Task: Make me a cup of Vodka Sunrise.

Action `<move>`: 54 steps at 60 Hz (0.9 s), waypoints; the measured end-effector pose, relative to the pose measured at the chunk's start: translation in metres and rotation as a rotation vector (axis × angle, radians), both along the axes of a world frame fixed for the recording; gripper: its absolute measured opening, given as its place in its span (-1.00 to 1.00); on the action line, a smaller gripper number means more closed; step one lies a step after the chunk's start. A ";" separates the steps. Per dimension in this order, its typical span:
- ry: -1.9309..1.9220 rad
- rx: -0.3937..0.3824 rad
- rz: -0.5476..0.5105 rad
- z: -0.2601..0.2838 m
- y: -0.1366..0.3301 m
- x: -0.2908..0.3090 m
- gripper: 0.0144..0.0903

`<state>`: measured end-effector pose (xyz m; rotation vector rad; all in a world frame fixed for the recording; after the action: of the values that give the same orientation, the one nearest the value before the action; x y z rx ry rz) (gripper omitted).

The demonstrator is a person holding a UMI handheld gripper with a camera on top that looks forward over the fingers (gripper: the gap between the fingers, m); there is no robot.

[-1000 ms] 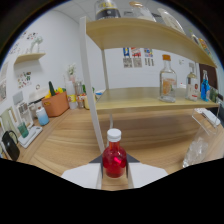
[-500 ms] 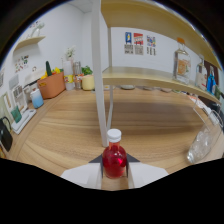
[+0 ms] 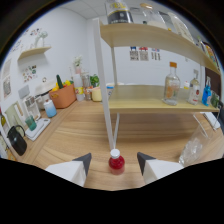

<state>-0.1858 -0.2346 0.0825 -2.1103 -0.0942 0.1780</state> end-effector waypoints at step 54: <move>-0.088 0.202 -0.200 0.171 -0.090 0.273 0.90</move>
<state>0.0872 -0.3248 0.2533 -1.9120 0.0451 -0.0423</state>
